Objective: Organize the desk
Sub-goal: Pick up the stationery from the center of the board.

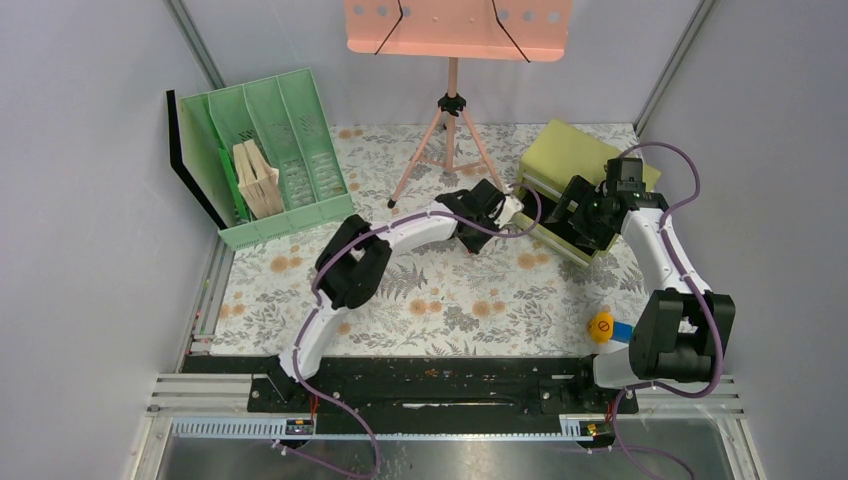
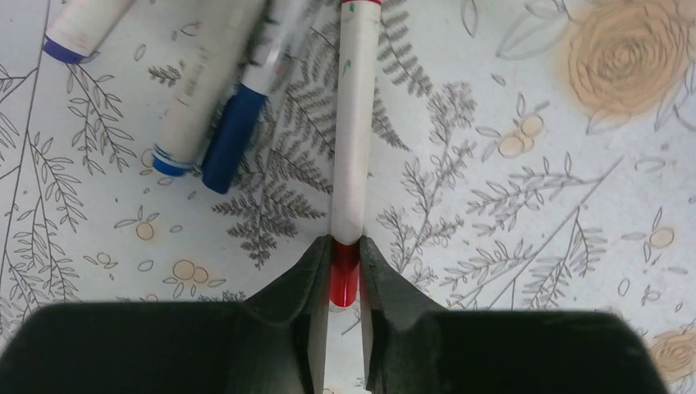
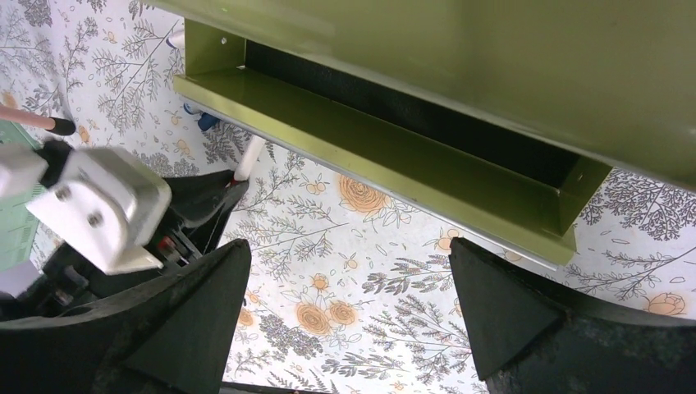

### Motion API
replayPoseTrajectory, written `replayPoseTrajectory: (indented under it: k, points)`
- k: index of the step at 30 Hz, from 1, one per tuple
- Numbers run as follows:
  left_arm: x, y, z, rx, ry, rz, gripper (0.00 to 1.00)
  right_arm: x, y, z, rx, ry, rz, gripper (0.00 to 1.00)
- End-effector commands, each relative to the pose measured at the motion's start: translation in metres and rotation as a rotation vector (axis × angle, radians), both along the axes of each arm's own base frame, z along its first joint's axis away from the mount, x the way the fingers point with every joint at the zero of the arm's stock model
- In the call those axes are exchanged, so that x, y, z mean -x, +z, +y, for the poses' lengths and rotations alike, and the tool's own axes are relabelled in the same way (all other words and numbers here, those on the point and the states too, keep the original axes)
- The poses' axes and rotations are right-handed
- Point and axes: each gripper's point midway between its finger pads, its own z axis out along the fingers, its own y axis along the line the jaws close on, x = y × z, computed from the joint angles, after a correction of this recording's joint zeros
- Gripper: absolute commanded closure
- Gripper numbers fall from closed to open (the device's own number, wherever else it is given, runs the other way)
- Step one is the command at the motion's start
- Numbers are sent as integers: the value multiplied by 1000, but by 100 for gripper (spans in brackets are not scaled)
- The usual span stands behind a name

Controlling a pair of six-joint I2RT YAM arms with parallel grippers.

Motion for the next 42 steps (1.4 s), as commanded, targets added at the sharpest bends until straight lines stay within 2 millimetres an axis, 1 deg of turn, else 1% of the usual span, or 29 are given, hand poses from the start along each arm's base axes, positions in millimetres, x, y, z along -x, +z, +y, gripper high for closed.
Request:
replayPoseTrajectory:
  k: [1,2,5,6,7,10,14,15,21,23,26,30,34,37,38,39,42]
  points:
    - [29,-7,18,-105,-106,-30,88,-4,16,1,-6,21,-31,1]
    - [38,-12,23,-117,-123,-25,91,-3,17,0,-4,23,-31,1]
    - [55,-7,26,-106,-155,-33,100,-1,18,0,0,25,-31,1]
    - [61,-10,28,-102,-156,-24,100,-1,19,0,-1,26,-32,1]
    - [64,-4,29,-83,-153,-27,100,-1,19,1,-4,27,-34,1]
    - [76,1,33,-30,-134,-20,100,0,21,4,-21,37,-39,1]
    - [89,17,36,43,-94,-5,100,2,23,12,-63,62,-31,1]
    - [92,21,36,60,-85,2,100,3,24,17,-89,71,-24,1]
    - [103,61,29,197,-25,25,100,3,33,45,-268,112,-9,1]
    - [105,74,26,238,-10,30,100,3,37,50,-302,123,-18,1]
    - [105,93,24,291,14,22,100,3,47,63,-368,190,-68,1]
    - [100,116,22,371,74,-4,100,15,58,81,-432,267,-116,1]
    - [93,142,18,483,152,4,100,26,69,104,-519,331,-174,1]
    - [86,159,14,555,188,0,100,30,74,117,-581,337,-215,4]
    - [85,164,13,574,197,0,100,32,77,127,-598,361,-232,5]
    - [84,167,11,589,205,5,100,32,81,133,-612,371,-253,6]
    - [83,179,4,645,223,32,100,34,81,148,-633,391,-245,10]
